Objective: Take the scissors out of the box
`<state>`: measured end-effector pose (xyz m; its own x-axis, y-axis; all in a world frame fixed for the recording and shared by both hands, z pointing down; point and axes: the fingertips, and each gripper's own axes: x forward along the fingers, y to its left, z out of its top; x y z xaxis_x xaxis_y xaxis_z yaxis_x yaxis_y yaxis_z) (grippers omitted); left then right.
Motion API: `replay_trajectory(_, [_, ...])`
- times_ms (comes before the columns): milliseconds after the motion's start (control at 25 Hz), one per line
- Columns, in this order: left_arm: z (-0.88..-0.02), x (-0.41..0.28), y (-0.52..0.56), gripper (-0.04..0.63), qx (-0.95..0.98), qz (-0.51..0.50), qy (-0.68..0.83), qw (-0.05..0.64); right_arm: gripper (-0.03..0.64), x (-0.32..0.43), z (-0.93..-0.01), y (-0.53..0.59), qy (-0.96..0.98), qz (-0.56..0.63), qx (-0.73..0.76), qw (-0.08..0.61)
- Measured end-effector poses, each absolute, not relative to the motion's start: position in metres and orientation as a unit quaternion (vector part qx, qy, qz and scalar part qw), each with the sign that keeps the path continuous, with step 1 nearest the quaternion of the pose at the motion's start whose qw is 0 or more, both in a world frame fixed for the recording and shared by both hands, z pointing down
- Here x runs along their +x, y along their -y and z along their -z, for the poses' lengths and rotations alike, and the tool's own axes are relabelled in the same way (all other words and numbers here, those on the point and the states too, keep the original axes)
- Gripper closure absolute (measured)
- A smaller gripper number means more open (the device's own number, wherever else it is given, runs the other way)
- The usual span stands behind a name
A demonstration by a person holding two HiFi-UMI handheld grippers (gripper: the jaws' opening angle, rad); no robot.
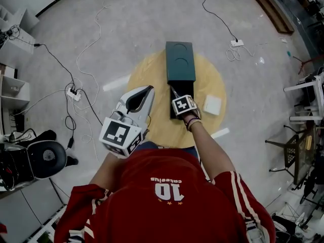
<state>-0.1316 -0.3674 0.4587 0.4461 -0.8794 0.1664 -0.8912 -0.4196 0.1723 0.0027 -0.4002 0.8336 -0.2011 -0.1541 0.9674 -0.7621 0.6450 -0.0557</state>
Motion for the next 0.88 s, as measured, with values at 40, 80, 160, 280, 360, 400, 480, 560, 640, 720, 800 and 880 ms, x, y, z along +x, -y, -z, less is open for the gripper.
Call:
replay_trajectory(40, [-0.459,-0.132,0.367,0.592,0.842,-0.026,0.526,0.119,0.503,0.002,-0.834,0.4,0.724,-0.277,0.313,0.549])
replay_trajectory(80, [-0.46,-0.131,0.368,0.592,0.842,-0.026,0.525,0.119,0.508,0.003,-0.836,0.399,0.724,-0.277,0.308,0.551])
replay_trajectory(160, [-0.461,-0.129,0.369,0.592,0.843,-0.026,0.523,0.12,0.517,0.002,-0.837,0.4,0.725,-0.278,0.299,0.555])
replay_trajectory(280, [-0.461,-0.127,0.371,0.592,0.845,-0.026,0.521,0.12,0.525,0.0,-0.84,0.4,0.725,-0.287,0.289,0.556])
replay_trajectory(360, [-0.46,-0.127,0.371,0.592,0.845,-0.025,0.521,0.119,0.528,-0.002,-0.84,0.399,0.725,-0.293,0.286,0.554])
replay_trajectory(400, [-0.46,-0.128,0.371,0.592,0.845,-0.025,0.521,0.118,0.529,-0.002,-0.839,0.399,0.724,-0.296,0.285,0.553])
replay_trajectory(480, [-0.46,-0.131,0.371,0.592,0.844,-0.025,0.522,0.118,0.531,-0.001,-0.836,0.4,0.723,-0.305,0.29,0.547])
replay_trajectory(560, [-0.459,-0.132,0.372,0.592,0.844,-0.024,0.523,0.118,0.531,0.0,-0.832,0.401,0.724,-0.314,0.302,0.535])
replay_trajectory(640, [-0.457,-0.133,0.372,0.592,0.844,-0.024,0.523,0.117,0.531,0.005,-0.828,0.401,0.722,-0.317,0.312,0.531])
replay_trajectory(720, [-0.456,-0.134,0.372,0.592,0.844,-0.023,0.523,0.116,0.531,0.009,-0.826,0.404,0.723,-0.313,0.321,0.526])
replay_trajectory(800, [-0.455,-0.134,0.373,0.592,0.846,-0.023,0.521,0.114,0.531,0.009,-0.824,0.405,0.726,-0.318,0.326,0.515])
replay_trajectory(880, [-0.453,-0.134,0.374,0.592,0.847,-0.022,0.519,0.113,0.531,0.009,-0.82,0.404,0.728,-0.324,0.329,0.506])
